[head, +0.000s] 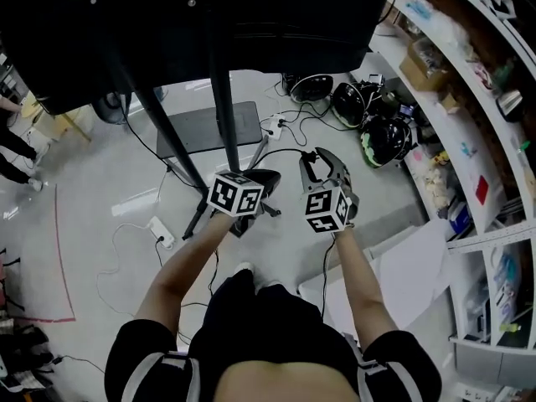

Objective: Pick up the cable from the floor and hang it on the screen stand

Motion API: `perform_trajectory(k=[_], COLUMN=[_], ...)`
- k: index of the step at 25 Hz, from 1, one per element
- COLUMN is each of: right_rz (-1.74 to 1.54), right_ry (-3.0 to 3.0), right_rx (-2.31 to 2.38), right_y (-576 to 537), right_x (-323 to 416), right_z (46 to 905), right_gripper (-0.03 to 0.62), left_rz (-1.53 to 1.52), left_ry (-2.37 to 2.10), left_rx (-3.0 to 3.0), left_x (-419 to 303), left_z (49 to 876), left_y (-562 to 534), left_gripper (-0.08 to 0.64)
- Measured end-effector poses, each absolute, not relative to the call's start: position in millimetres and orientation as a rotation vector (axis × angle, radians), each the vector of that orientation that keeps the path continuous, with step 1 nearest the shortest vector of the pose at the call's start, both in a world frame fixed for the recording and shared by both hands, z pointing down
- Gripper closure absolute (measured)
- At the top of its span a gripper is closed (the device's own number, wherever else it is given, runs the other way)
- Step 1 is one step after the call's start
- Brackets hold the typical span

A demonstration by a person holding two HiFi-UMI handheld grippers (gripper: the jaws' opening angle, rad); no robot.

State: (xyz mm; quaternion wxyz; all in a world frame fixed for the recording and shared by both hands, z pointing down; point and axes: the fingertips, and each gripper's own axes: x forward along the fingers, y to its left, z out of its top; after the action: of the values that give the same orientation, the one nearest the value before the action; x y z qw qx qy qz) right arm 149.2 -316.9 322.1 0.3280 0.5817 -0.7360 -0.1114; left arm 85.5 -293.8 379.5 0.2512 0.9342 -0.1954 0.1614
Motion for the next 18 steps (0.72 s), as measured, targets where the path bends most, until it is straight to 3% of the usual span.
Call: perform_trajectory(k=[18], right_rz=[-0.749], right_ry=[-1.832], right_rx=[1.420], right_y=[-354], right_x=[130], right_z=[203], right_gripper=[0.436], left_rz=[0.290], left_ry=[-0.543], left_rx=[2.668], left_x=[92], left_z=[295], left_y=[-320], left_gripper=[0.552])
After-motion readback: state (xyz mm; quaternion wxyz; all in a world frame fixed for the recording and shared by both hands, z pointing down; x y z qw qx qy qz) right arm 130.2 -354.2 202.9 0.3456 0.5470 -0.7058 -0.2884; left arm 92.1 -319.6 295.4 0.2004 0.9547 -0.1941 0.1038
